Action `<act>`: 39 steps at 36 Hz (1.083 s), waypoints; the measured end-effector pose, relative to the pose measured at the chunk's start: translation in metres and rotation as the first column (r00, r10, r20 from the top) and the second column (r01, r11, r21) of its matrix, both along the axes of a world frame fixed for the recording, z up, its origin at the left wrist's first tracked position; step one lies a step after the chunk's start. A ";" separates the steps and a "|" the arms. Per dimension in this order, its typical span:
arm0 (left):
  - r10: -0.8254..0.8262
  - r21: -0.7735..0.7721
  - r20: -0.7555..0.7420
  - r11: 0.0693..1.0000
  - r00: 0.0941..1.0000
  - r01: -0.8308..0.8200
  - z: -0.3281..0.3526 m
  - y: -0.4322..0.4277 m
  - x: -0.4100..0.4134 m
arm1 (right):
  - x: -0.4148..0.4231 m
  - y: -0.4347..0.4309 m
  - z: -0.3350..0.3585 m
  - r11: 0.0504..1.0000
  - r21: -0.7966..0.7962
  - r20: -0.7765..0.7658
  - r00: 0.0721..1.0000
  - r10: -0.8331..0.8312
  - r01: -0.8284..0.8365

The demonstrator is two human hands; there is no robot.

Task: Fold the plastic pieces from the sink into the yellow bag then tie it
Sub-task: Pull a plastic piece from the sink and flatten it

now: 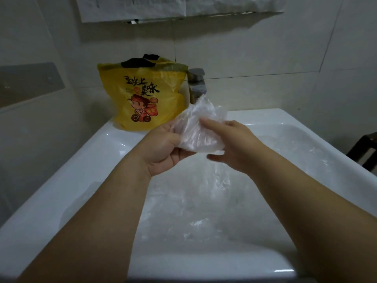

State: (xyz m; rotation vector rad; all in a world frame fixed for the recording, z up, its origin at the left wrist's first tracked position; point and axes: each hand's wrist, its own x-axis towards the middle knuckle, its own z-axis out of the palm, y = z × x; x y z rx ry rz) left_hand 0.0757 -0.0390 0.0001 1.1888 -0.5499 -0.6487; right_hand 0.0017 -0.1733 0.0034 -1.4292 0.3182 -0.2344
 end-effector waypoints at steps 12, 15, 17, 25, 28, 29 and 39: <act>-0.119 0.064 0.023 0.991 0.993 0.117 0.006 0.014 0.003 | -0.005 -0.004 0.002 0.991 -0.102 0.080 0.993 0.089 -0.080; -0.072 0.224 0.144 0.974 0.987 0.038 0.002 0.010 -0.002 | -0.006 0.002 -0.002 0.940 -0.300 -0.043 0.987 0.157 -0.163; -0.014 0.280 0.207 0.959 0.978 -0.046 -0.001 0.007 -0.003 | -0.004 0.004 -0.002 0.945 -0.291 -0.066 0.989 0.135 -0.149; 0.257 0.118 0.092 0.957 0.962 -0.266 0.000 0.001 0.008 | -0.001 0.002 -0.003 0.974 0.152 -0.083 0.980 0.182 -0.168; 0.296 0.102 0.008 0.950 0.955 -0.295 0.002 0.001 0.010 | 0.002 -0.001 -0.003 0.961 0.265 0.008 0.997 0.074 -0.074; 0.303 0.085 -0.015 0.950 0.953 -0.301 0.002 0.001 0.011 | 0.002 -0.002 -0.002 0.951 0.302 0.041 0.998 0.051 -0.061; 0.258 0.085 -0.047 0.964 0.965 -0.253 0.002 0.003 0.009 | -0.001 -0.007 0.001 0.947 0.268 0.117 0.982 0.151 -0.177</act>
